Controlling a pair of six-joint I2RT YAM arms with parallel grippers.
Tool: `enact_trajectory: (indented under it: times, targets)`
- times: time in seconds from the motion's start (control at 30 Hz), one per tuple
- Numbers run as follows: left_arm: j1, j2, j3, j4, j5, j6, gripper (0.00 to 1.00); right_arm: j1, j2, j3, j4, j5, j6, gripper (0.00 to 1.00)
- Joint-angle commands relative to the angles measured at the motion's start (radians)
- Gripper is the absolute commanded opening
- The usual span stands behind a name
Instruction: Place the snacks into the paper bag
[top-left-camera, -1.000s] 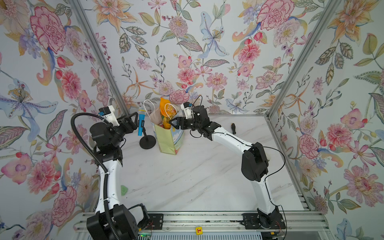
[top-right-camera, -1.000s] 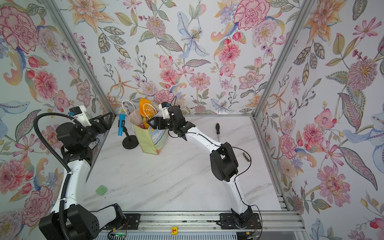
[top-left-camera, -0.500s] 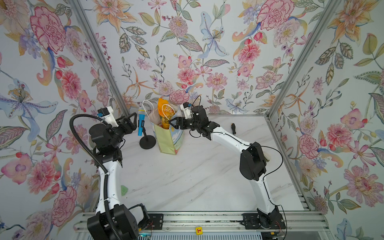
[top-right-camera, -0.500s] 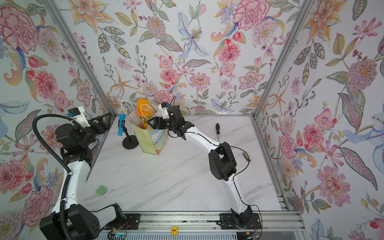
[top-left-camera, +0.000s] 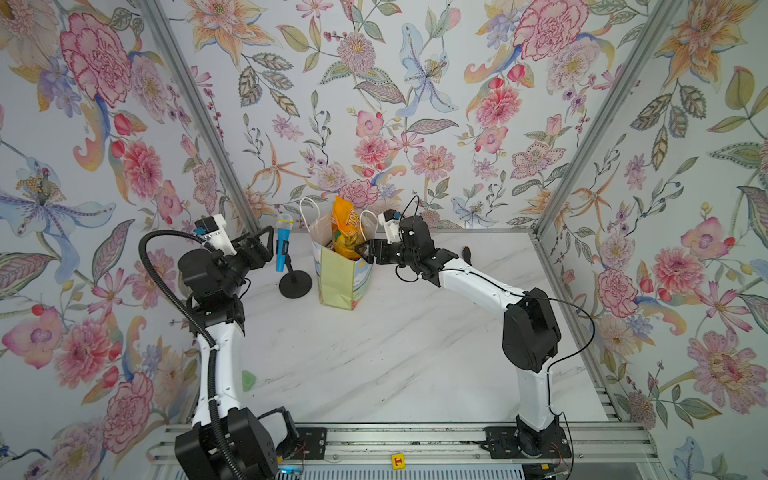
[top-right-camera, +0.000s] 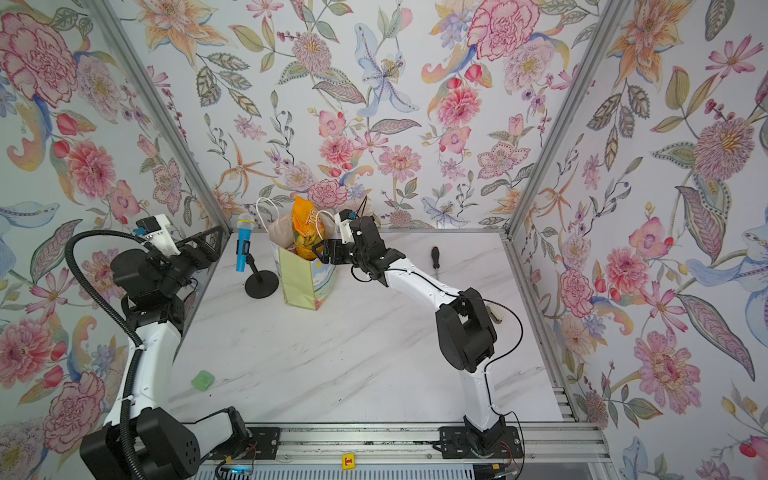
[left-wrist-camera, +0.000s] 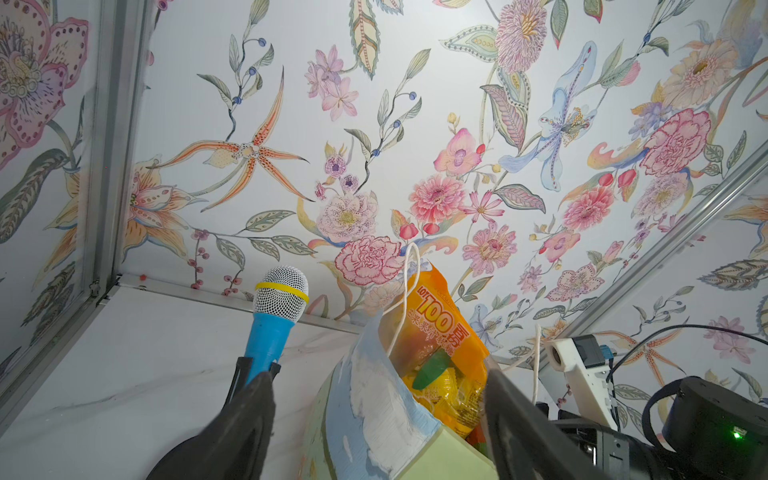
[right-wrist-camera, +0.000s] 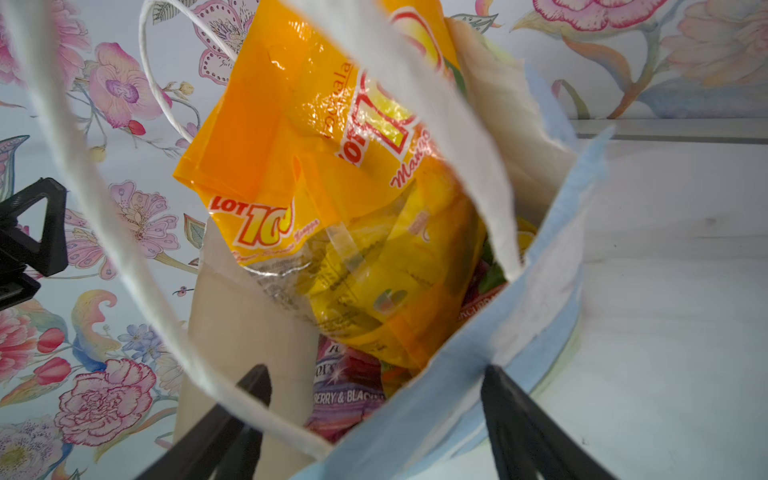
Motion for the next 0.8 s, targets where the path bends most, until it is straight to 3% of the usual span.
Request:
enact_trajectory:
  times: [0.0,0.33,0.57,0.7,0.77]
  targets:
    - [0.01,-0.016,-0.01,0.034,0.02,-0.016,0.8,-0.006,-0.059,-0.039,0.022,0.021,-0.021,0.81]
    - [0.014,-0.013,-0.014,0.043,0.018,-0.02,0.8,-0.019,-0.134,-0.108,0.016,0.057,-0.037,0.81]
    - [0.015,-0.021,-0.04,0.058,-0.011,-0.005,0.81,-0.05,-0.275,-0.237,-0.032,0.159,-0.136,0.86]
    - [0.014,-0.084,-0.138,0.118,-0.15,0.056,0.87,-0.133,-0.408,-0.387,-0.033,0.217,-0.18,0.99]
    - [0.006,-0.135,-0.206,0.154,-0.248,0.096,0.91,-0.18,-0.484,-0.468,-0.034,0.245,-0.199,0.99]
